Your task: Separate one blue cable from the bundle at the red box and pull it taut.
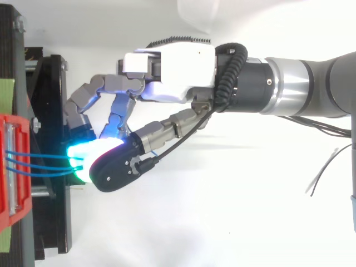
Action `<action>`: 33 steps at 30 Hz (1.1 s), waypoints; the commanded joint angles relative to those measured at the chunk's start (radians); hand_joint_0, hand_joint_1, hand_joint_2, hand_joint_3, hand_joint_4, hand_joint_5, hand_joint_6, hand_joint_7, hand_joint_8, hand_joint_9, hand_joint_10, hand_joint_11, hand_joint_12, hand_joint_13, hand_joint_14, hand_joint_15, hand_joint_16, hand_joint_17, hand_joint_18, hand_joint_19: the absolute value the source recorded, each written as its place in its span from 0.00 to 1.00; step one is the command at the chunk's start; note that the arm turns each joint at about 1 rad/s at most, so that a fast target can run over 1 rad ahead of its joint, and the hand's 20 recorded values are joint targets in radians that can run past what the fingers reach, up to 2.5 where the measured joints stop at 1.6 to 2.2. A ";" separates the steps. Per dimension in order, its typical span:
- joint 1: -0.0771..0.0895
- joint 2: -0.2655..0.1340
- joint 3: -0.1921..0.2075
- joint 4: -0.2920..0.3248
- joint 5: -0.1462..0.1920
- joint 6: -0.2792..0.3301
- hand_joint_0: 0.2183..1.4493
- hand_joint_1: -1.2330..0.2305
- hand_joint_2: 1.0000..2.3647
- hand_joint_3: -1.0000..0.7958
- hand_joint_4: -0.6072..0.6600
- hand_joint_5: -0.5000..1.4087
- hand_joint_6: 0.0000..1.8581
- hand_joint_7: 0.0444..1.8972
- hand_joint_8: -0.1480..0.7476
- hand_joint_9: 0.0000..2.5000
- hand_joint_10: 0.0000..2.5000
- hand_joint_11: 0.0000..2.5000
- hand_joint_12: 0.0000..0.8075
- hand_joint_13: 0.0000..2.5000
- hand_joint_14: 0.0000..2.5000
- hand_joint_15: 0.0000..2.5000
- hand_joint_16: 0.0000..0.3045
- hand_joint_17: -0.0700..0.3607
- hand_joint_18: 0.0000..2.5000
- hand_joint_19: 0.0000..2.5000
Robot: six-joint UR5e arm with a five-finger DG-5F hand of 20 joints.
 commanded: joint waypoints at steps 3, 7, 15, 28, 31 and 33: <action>0.000 0.000 0.000 -0.002 0.003 0.000 0.35 0.23 0.02 0.46 0.61 0.17 0.47 0.63 0.64 0.45 0.00 0.40 0.50 0.42 0.01 0.24 0.18 0.44 0.44 0.31; -0.002 0.000 -0.001 -0.002 0.003 -0.005 0.40 0.21 0.01 0.36 0.62 0.16 0.47 0.61 0.64 0.44 0.01 0.40 0.49 0.42 0.01 0.24 0.17 0.44 0.44 0.29; 0.000 0.000 -0.001 -0.004 0.005 -0.014 0.44 0.22 0.00 0.28 0.63 0.17 0.47 0.61 0.63 0.45 0.00 0.40 0.48 0.43 0.01 0.24 0.17 0.44 0.45 0.29; 0.004 0.000 0.000 -0.018 0.006 -0.014 0.32 0.34 0.00 0.28 0.69 0.18 0.47 0.62 0.64 0.49 0.01 0.40 0.49 0.44 0.01 0.25 0.17 0.44 0.46 0.30; 0.006 0.000 -0.001 -0.018 0.006 -0.014 0.25 0.41 0.00 0.28 0.70 0.17 0.46 0.60 0.66 0.49 0.00 0.39 0.51 0.44 0.01 0.25 0.19 0.46 0.47 0.31; 0.006 0.000 0.000 -0.018 0.008 -0.014 0.22 0.44 0.00 0.28 0.71 0.17 0.45 0.58 0.67 0.49 0.00 0.39 0.53 0.45 0.01 0.25 0.20 0.48 0.47 0.31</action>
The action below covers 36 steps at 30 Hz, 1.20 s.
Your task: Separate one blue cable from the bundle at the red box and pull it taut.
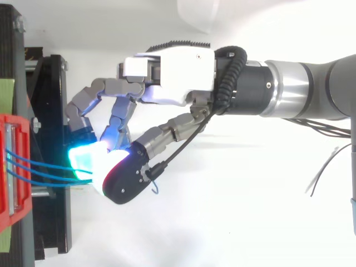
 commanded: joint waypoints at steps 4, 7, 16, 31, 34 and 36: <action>0.003 0.000 0.000 0.000 0.009 -0.002 0.18 0.47 0.00 0.28 0.71 0.16 0.45 0.54 0.70 0.49 0.00 0.38 0.56 0.45 0.01 0.25 0.22 0.51 0.48 0.31; 0.004 0.000 0.000 -0.002 0.009 -0.003 0.17 0.44 0.00 0.28 0.71 0.16 0.45 0.54 0.70 0.49 0.00 0.39 0.57 0.45 0.01 0.24 0.23 0.52 0.49 0.31; 0.006 0.002 0.000 0.003 0.018 -0.009 0.27 0.25 0.00 0.28 0.66 0.16 0.44 0.56 0.64 0.47 0.01 0.41 0.50 0.43 0.01 0.25 0.19 0.46 0.44 0.32; 0.015 0.000 0.000 0.000 0.018 -0.016 0.37 0.24 0.01 0.35 0.65 0.16 0.46 0.58 0.63 0.48 0.01 0.41 0.49 0.43 0.01 0.25 0.18 0.44 0.45 0.31; 0.015 0.000 0.000 0.000 0.018 -0.016 0.37 0.24 0.01 0.35 0.65 0.16 0.46 0.59 0.64 0.48 0.00 0.41 0.49 0.43 0.01 0.25 0.18 0.44 0.45 0.31; 0.015 0.000 0.000 0.000 0.018 -0.016 0.38 0.25 0.01 0.34 0.64 0.16 0.46 0.59 0.64 0.48 0.01 0.42 0.49 0.44 0.01 0.25 0.18 0.44 0.45 0.30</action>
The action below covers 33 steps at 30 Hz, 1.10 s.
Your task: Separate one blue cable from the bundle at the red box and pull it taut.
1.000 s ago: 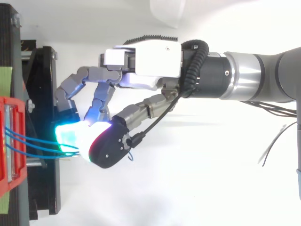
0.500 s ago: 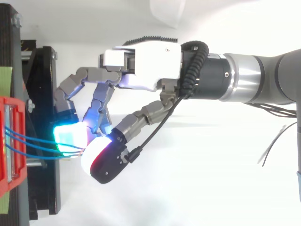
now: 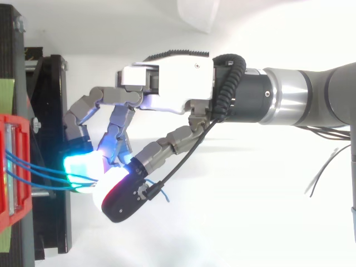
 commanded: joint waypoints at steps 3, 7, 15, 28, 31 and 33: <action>0.000 -0.001 0.000 0.000 0.000 0.000 0.42 0.23 0.00 0.32 0.62 0.16 0.47 0.60 0.65 0.49 0.01 0.42 0.49 0.44 0.01 0.25 0.18 0.44 0.46 0.30; 0.000 0.001 0.000 0.000 0.000 0.000 0.46 0.20 0.00 0.28 0.65 0.17 0.48 0.63 0.65 0.51 0.01 0.43 0.48 0.45 0.01 0.24 0.17 0.44 0.47 0.29; 0.000 -0.001 0.000 -0.001 0.000 0.000 0.44 0.17 0.00 0.28 0.68 0.18 0.48 0.66 0.65 0.53 0.01 0.44 0.48 0.46 0.01 0.24 0.17 0.44 0.48 0.28; 0.000 0.001 0.001 -0.001 0.002 0.003 0.35 0.18 0.00 0.28 0.72 0.20 0.47 0.69 0.64 0.53 0.01 0.44 0.48 0.46 0.01 0.25 0.17 0.43 0.48 0.30; 0.000 -0.001 0.000 0.000 0.000 0.003 0.33 0.26 0.00 0.28 0.72 0.20 0.47 0.69 0.63 0.53 0.01 0.42 0.48 0.46 0.01 0.25 0.17 0.43 0.47 0.30; 0.000 0.001 0.001 0.000 0.002 0.003 0.32 0.29 0.00 0.28 0.71 0.20 0.47 0.70 0.63 0.53 0.01 0.41 0.48 0.46 0.01 0.25 0.17 0.43 0.47 0.30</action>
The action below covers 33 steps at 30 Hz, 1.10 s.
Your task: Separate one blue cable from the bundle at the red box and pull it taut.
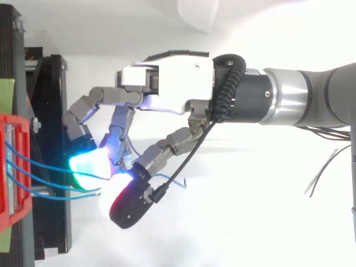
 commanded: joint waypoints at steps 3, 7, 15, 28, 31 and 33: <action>0.001 0.000 0.001 -0.001 0.001 0.000 0.34 0.28 0.00 0.28 0.69 0.21 0.47 0.71 0.63 0.52 0.01 0.40 0.48 0.46 0.01 0.25 0.17 0.43 0.47 0.31; 0.000 0.000 0.001 0.000 0.001 0.002 0.40 0.22 0.00 0.28 0.65 0.20 0.47 0.70 0.63 0.51 0.01 0.40 0.48 0.45 0.01 0.25 0.17 0.43 0.47 0.30; 0.001 0.000 0.001 0.000 0.003 0.003 0.44 0.15 0.00 0.28 0.68 0.19 0.48 0.71 0.62 0.50 0.01 0.44 0.48 0.45 0.01 0.24 0.17 0.43 0.47 0.29; 0.001 0.000 0.017 -0.015 -0.002 0.011 0.28 0.12 0.00 0.28 0.74 0.19 0.48 0.67 0.62 0.49 0.00 0.47 0.49 0.44 0.01 0.25 0.18 0.44 0.48 0.29; 0.001 -0.001 0.017 -0.015 -0.002 0.011 0.24 0.16 0.00 0.28 0.73 0.19 0.48 0.64 0.63 0.49 0.00 0.46 0.51 0.45 0.01 0.25 0.18 0.46 0.48 0.29; 0.001 0.000 0.017 -0.015 0.000 0.011 0.24 0.19 0.00 0.28 0.72 0.19 0.48 0.63 0.63 0.49 0.00 0.45 0.51 0.45 0.01 0.25 0.19 0.46 0.48 0.29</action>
